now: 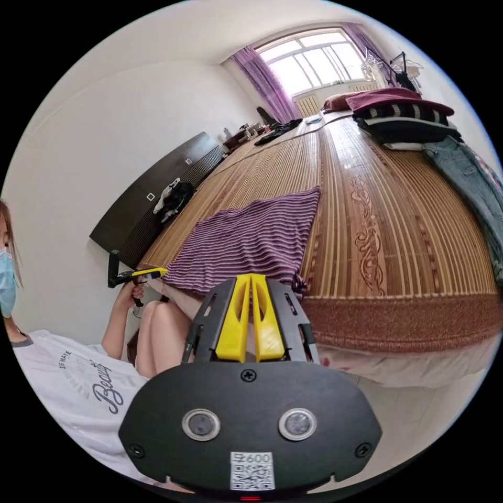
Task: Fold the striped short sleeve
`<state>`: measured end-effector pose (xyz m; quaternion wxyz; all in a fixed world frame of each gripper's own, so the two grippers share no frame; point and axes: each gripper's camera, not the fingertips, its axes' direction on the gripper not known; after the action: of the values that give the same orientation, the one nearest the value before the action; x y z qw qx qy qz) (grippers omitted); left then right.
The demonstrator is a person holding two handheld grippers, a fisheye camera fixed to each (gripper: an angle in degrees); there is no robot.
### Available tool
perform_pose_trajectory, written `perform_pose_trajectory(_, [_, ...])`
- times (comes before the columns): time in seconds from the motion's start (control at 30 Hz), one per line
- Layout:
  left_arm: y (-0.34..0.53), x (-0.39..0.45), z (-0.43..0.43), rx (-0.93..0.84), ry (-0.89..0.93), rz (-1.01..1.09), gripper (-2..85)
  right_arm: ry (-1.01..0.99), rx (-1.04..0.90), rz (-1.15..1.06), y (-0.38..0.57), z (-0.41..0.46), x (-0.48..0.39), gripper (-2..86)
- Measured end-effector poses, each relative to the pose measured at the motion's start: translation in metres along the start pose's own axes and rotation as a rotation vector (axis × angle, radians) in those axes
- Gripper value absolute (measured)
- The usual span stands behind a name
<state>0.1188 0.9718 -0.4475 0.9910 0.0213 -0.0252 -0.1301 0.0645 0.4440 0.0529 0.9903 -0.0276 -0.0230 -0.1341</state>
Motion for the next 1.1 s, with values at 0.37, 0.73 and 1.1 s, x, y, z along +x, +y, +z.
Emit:
perform_pose_trajectory(0.37, [0.050, -0.081, -0.067, 0.060, 0.009, -0.094, 0.5, 0.301, -0.113, -0.116, 0.020, 0.029, -0.020, -0.9])
perform_pose_trajectory(0.73, [0.116, -0.106, -0.166, 0.235, -0.063, -0.158, 1.3, 0.439, 0.055, -0.129, 0.065, -0.005, -0.022, -0.9])
perform_pose_trajectory(1.1, [0.084, -0.125, -0.270, 0.294, 0.183, 0.236, 11.9, 0.362, 0.075, -0.072, 0.092, -0.065, 0.047, -0.9])
